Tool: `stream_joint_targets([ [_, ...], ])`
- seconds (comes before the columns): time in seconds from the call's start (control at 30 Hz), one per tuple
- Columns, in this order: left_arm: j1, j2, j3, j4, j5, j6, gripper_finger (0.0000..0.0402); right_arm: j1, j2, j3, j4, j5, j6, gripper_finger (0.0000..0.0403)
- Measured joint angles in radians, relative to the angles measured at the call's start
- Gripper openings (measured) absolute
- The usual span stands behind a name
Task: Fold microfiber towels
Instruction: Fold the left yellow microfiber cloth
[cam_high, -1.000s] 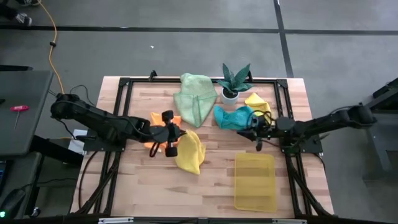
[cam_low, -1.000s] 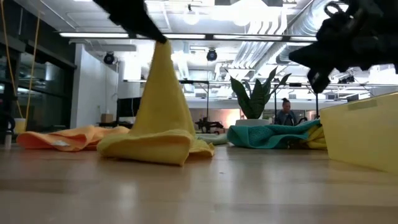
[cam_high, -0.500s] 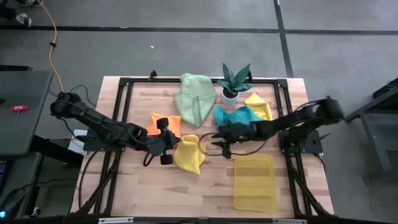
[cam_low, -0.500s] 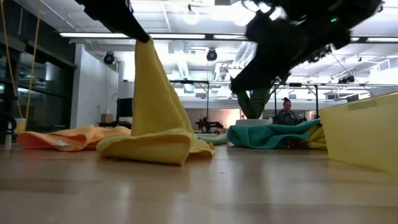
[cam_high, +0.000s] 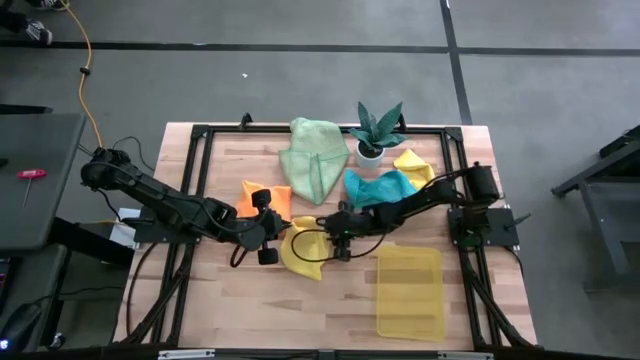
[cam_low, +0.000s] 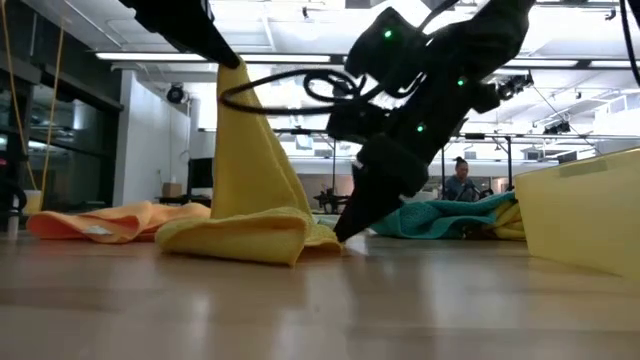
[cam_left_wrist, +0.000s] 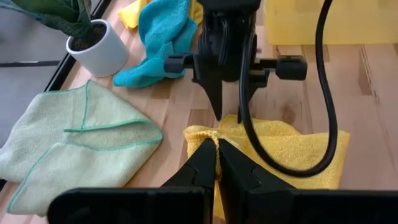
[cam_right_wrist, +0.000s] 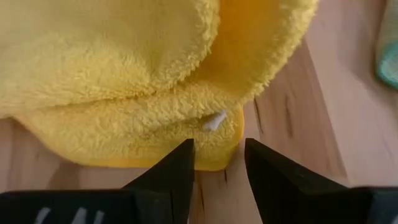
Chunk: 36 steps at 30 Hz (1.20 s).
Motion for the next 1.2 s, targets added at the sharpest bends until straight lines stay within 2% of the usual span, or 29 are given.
stream_joint_targets([
  [0.17,0.000,0.000,0.000,0.001,0.000,0.000,0.0000,0.000,0.010,0.008,-0.003,0.040,0.008,0.0134],
  [0.27,0.000,0.000,0.000,0.003,0.000,0.000,0.0000,0.000,0.010,0.008,-0.013,0.064,0.022,0.0119],
  [0.37,0.000,0.000,0.000,0.002,0.000,0.000,0.0000,0.000,0.010,0.008,-0.017,0.083,0.020,0.0079],
  [0.47,0.000,0.000,0.000,0.002,-0.014,0.000,0.0000,0.000,0.002,0.007,-0.031,0.122,0.006,0.0019],
  [0.53,0.000,0.000,0.000,0.001,-0.036,0.008,0.0000,0.000,-0.018,0.004,-0.052,0.149,-0.019,0.0010],
  [0.73,0.003,-0.037,0.000,0.002,-0.122,0.100,0.0000,0.004,-0.195,0.004,-0.170,0.274,-0.060,0.0003],
  [0.93,0.027,-0.138,0.001,0.004,-0.176,0.211,0.0000,0.060,-0.411,0.004,-0.249,0.429,-0.113,0.0001],
  [1.2,0.123,-0.264,0.007,0.004,-0.180,0.392,0.0000,0.151,-0.639,0.004,-0.247,0.514,-0.164,0.0001],
])
